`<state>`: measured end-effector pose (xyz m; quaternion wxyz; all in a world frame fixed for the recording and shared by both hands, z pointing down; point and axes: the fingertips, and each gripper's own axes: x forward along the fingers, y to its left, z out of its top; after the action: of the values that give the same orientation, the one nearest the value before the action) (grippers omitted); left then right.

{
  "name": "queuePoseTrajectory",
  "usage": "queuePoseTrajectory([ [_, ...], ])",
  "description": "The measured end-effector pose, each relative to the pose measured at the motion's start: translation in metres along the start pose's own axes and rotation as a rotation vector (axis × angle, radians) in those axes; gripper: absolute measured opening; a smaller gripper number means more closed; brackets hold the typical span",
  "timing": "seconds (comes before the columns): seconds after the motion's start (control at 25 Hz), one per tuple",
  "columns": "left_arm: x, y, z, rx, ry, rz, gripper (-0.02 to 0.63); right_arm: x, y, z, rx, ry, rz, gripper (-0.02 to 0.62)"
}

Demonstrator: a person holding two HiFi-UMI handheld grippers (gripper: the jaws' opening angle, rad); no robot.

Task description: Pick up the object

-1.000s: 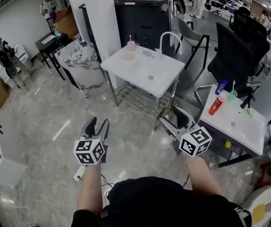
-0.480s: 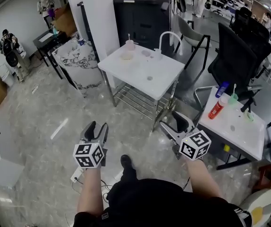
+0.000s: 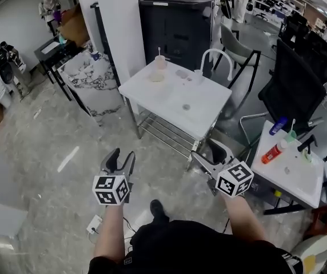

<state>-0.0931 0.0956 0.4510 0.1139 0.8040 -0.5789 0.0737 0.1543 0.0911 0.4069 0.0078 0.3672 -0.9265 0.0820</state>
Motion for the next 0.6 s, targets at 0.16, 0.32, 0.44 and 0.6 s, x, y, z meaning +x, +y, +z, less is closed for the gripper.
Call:
queuePoseTrajectory([
  [0.16,0.034,0.043,0.014,0.005,0.011,-0.008,0.212,0.057,-0.008,0.004,0.002,0.023,0.005,0.275],
  [0.32,0.059,0.084,0.02,-0.004,0.026,-0.01,0.212,0.112,-0.015,0.005,0.008,0.048,0.012,0.273],
  [0.44,0.068,0.117,0.021,-0.017,0.033,-0.003,0.212,0.152,-0.01,0.006,0.004,0.065,0.033,0.273],
  [0.6,0.078,0.155,0.022,-0.034,0.033,0.003,0.212,0.2,-0.002,0.006,-0.008,0.08,0.057,0.273],
])
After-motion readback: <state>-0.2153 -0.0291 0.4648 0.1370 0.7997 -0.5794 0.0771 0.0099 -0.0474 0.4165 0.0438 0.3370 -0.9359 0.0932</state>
